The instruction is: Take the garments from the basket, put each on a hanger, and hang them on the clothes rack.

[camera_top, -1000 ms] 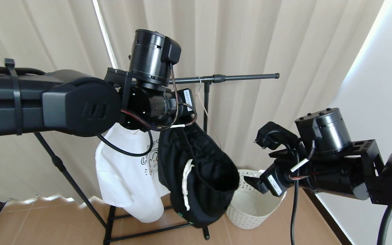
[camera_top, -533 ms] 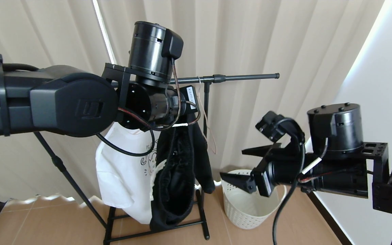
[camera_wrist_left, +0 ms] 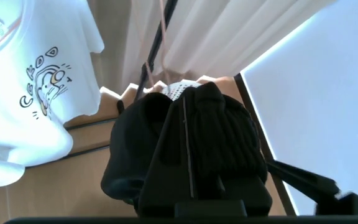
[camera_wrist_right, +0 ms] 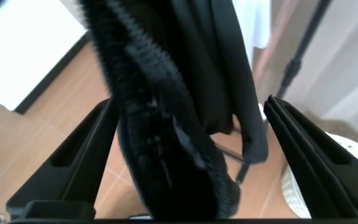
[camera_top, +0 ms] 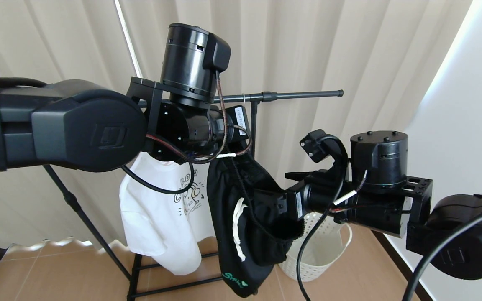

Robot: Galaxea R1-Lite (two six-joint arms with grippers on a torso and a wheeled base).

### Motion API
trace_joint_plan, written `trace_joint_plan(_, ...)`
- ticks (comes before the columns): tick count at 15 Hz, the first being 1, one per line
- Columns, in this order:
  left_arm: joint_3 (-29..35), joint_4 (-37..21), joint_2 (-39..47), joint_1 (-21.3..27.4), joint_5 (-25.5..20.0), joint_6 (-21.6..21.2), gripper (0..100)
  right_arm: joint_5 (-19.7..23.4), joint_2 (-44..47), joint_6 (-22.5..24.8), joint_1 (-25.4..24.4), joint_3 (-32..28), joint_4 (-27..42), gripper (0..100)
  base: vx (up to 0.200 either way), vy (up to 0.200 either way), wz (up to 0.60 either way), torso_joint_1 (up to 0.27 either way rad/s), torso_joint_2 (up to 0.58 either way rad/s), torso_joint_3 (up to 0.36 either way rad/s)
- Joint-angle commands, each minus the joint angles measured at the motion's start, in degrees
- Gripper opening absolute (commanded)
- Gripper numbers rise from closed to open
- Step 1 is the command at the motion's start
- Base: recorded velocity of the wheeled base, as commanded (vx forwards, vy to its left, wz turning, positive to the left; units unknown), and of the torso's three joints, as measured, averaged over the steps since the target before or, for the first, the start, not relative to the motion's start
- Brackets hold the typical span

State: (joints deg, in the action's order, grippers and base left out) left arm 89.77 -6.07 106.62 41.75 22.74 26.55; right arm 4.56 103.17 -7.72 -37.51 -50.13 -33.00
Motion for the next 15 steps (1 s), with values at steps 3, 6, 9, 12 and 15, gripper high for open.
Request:
trace_joint_plan(3, 0.1, 0.0, -0.6, 1.4, 0.0, 0.0, 0, -0.4, 4.1, 2.4, 1.7, -0.3, 0.2, 100, 0.000, 0.000, 0.00, 0.000, 0.00, 0.000)
trace_joint_plan(6, 0.0, 0.0, -1.3, 1.5, 0.0, 0.0, 0, -4.3, 6.4, 8.0, 2.2, 1.3, 0.3, 100, 0.000, 0.000, 0.00, 0.000, 0.00, 0.000)
trace_joint_plan(9, -0.3, -0.1, -2.3, 1.4, -0.1, -0.1, 0, -5.4, 6.3, 14.0, 3.2, 4.2, -0.1, 100, 0.000, 0.000, 0.00, 0.000, 0.00, 0.000)
trace_joint_plan(12, -1.4, -0.1, -2.3, 1.4, -0.1, 0.0, 0, -5.0, 6.5, 14.2, 3.4, 4.1, -2.6, 0, 0.000, 0.000, 0.00, 0.000, 0.00, 0.000)
trace_joint_plan(15, -2.8, -0.1, -2.1, 1.4, -0.3, 0.0, 0, -5.2, 5.7, 14.2, 3.7, 4.5, -6.0, 0, 0.000, 0.000, 0.00, 0.000, 0.00, 0.000)
